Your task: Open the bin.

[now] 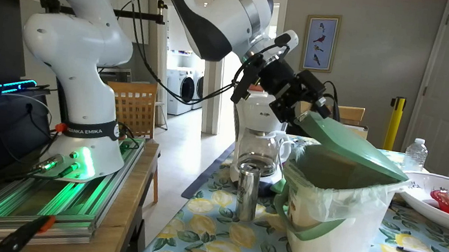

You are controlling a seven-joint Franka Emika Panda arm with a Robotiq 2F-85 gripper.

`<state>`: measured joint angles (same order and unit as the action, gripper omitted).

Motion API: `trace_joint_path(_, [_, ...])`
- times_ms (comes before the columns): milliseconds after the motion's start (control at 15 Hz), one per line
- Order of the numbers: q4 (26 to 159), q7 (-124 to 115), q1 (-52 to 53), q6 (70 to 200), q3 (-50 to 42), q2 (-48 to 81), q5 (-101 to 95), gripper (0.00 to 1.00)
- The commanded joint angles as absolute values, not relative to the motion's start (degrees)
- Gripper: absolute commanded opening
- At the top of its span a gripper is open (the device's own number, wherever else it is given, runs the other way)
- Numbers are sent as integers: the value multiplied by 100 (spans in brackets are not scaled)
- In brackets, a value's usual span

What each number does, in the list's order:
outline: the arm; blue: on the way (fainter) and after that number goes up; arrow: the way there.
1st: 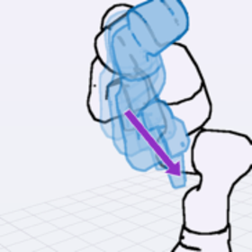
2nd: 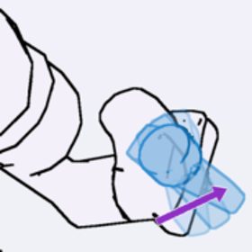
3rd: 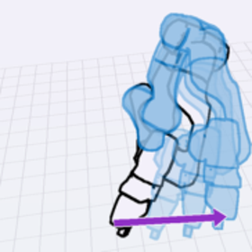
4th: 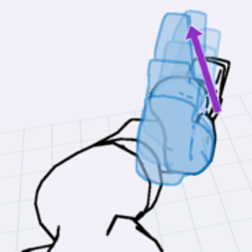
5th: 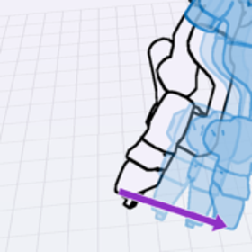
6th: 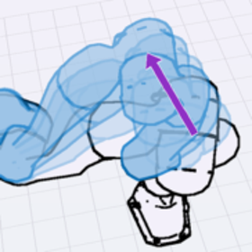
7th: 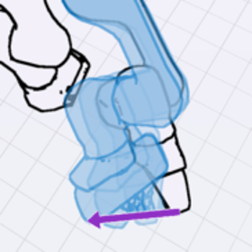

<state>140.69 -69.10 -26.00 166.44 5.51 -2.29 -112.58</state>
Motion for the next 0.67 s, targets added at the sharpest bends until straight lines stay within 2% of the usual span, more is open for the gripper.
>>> trace_joint_path(0, [14018,-6662,-2631,16669,530,-396,-11057,100])
trace_joint_path(600, [13521,-5922,-2639,16527,517,-357,-10407,100])
